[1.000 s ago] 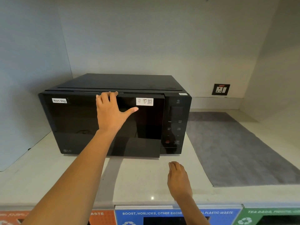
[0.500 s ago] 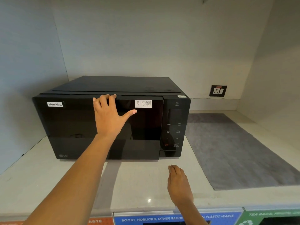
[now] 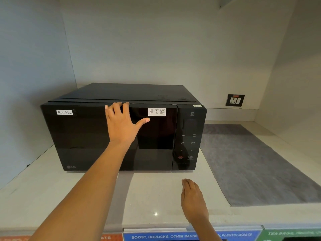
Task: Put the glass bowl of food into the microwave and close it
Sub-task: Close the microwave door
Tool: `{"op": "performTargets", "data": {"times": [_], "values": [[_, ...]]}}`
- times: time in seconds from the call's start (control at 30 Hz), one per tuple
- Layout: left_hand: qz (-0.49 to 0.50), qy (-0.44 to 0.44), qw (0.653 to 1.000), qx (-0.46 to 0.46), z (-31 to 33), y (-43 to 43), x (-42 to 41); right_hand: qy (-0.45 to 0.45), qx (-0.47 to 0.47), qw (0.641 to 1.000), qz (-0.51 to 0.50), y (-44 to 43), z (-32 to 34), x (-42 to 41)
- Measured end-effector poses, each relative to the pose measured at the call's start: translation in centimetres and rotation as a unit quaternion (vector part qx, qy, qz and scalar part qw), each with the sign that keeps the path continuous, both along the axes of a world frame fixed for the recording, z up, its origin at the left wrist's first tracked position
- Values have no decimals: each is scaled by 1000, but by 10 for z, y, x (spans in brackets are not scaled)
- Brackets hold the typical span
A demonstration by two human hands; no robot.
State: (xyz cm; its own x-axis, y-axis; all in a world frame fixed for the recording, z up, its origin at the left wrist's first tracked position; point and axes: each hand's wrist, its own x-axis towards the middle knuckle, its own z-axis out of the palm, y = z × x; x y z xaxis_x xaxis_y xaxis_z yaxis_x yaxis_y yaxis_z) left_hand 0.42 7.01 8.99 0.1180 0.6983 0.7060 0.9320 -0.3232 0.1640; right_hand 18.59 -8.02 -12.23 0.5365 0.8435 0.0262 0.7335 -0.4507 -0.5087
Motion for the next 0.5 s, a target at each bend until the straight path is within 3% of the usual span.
{"op": "performTargets", "data": {"times": [0.17,0.37,0.5], "values": [[-7,7,1000,7,-3,1,-1,-9,-6,1000,2,2,-1,2],[-36,76,996,19,-11,1,-21,-5,-2,1000,5,-1,3,1],[-71,49,996,-4,-13,-9,-26,-59,-51,996,48,-9,11,-2]]}}
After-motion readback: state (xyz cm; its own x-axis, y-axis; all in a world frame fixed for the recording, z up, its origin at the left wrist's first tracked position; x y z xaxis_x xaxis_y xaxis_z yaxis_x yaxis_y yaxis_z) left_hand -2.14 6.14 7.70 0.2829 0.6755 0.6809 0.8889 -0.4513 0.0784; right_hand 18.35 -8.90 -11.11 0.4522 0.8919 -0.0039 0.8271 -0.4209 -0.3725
